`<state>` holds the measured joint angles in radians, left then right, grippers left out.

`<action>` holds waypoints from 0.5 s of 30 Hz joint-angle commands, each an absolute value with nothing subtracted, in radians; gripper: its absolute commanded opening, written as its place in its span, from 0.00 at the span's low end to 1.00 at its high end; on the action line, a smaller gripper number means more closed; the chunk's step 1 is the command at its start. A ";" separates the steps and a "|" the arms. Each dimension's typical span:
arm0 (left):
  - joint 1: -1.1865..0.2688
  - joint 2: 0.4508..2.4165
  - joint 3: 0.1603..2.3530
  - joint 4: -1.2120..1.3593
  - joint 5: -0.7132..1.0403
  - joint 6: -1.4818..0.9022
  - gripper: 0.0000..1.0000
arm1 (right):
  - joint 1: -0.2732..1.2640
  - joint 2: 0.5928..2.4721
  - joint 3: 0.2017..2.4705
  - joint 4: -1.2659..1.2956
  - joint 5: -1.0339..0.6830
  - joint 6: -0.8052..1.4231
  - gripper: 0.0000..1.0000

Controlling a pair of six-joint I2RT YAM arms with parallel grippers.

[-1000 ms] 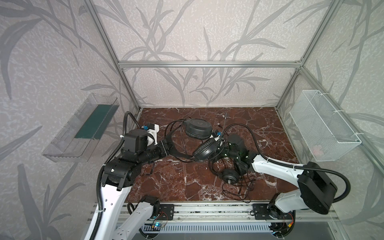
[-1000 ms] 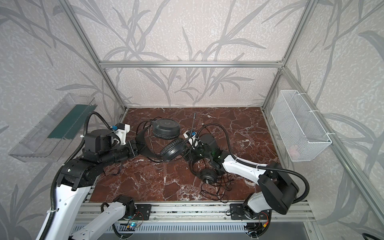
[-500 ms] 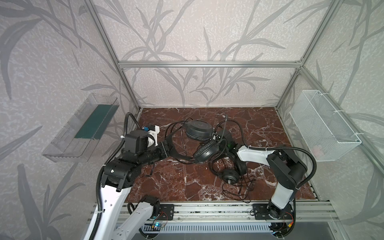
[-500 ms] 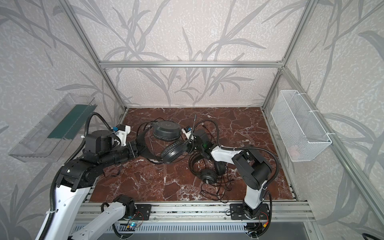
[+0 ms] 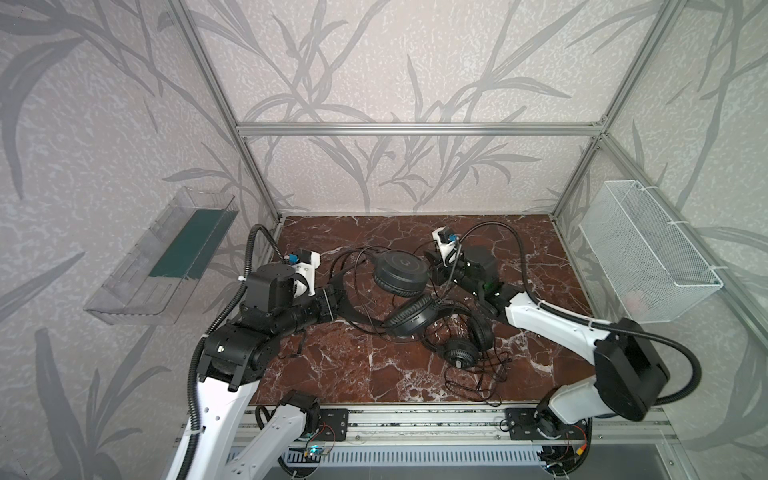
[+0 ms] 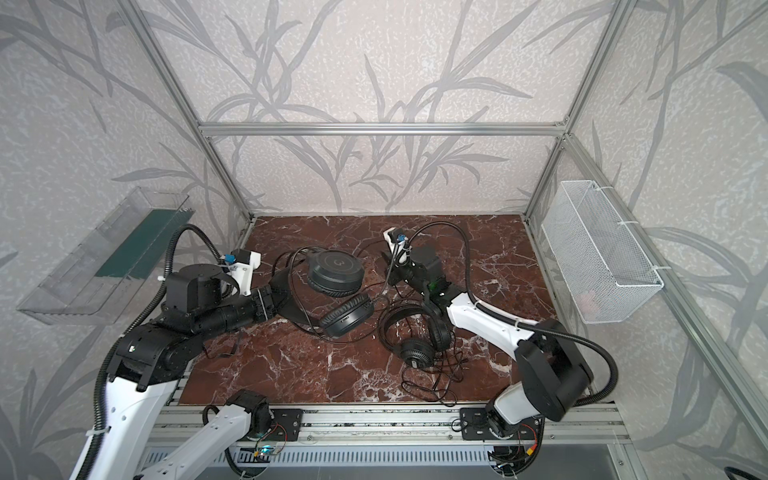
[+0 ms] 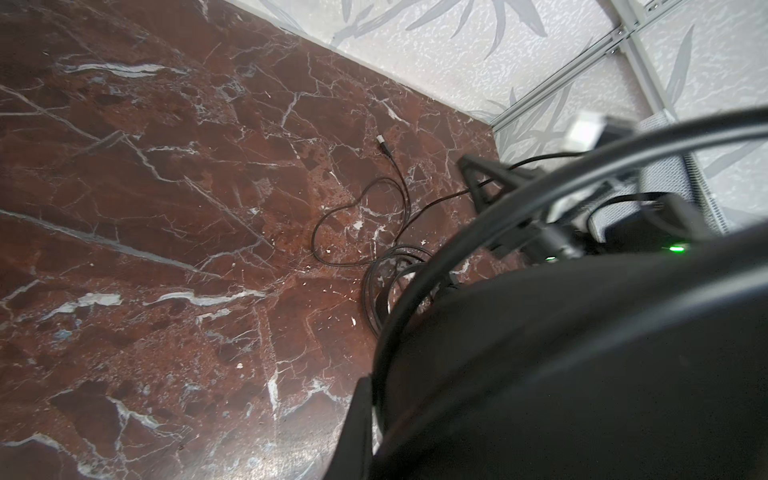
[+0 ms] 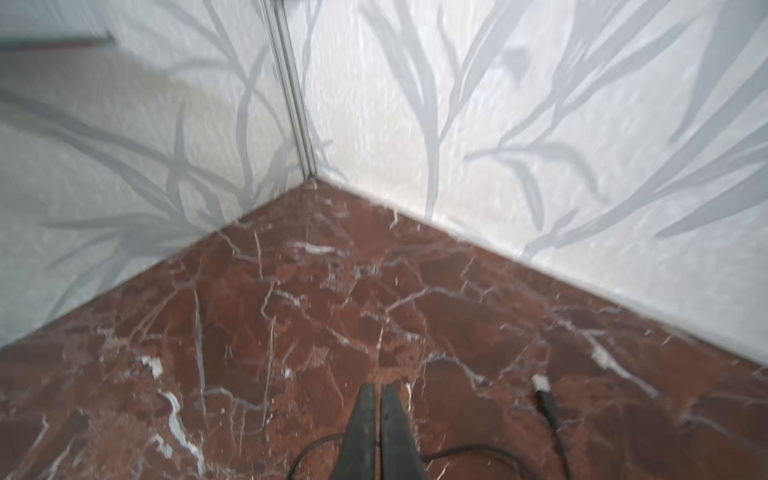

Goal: Wrap the headphones

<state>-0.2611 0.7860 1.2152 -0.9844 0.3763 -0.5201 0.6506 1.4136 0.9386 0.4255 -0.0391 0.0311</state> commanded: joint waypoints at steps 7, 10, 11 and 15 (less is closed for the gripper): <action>-0.264 0.798 1.076 -0.919 0.366 -0.427 0.00 | 0.653 1.076 1.006 0.239 0.039 -0.068 0.00; -0.265 0.808 1.050 -0.893 0.355 -0.420 0.00 | 0.655 1.000 1.025 0.201 -0.006 -0.072 0.00; -0.265 0.815 1.047 -0.888 0.354 -0.408 0.00 | 0.656 0.977 1.032 0.187 -0.024 -0.076 0.00; -0.265 0.839 1.035 -0.900 0.317 -0.374 0.00 | 0.670 0.916 1.078 0.109 -0.143 -0.110 0.00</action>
<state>-0.2611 0.8391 1.0309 -0.9607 0.3157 -0.4015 0.6571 0.9493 1.0321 0.1879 -0.0463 -0.0723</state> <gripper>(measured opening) 0.069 0.061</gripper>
